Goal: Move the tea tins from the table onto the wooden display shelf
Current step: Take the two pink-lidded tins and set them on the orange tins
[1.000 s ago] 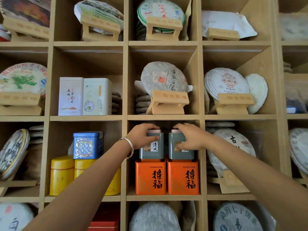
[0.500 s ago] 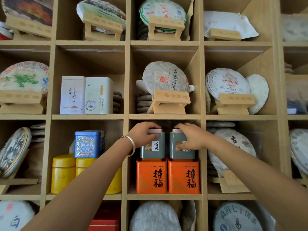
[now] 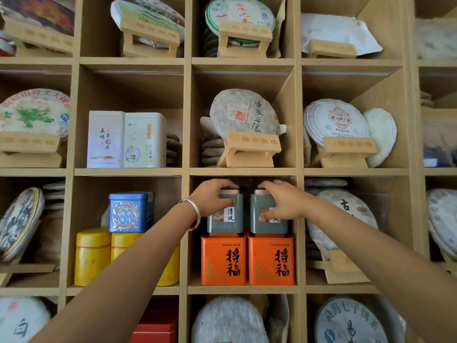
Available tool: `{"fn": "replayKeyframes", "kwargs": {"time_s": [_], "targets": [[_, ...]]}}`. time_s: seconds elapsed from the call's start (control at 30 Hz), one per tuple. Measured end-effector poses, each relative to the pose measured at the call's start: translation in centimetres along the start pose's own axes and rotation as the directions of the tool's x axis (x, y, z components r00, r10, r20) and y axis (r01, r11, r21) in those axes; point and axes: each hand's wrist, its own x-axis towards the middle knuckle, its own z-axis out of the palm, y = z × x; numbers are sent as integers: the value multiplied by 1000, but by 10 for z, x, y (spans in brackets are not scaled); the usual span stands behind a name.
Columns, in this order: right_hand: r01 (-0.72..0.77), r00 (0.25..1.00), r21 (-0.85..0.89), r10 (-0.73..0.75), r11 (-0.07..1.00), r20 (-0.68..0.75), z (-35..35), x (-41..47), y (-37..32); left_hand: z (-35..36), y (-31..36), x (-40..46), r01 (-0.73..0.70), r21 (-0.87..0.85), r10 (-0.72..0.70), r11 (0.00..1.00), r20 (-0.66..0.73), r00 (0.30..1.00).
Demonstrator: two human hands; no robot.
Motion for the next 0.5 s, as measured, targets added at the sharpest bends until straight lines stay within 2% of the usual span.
{"fn": "replayKeyframes", "kwargs": {"time_s": [0.5], "targets": [[26, 997, -33, -28, 999, -68, -10, -12, -4, -8, 2, -18, -52, 53, 56, 997, -82, 995]]}}
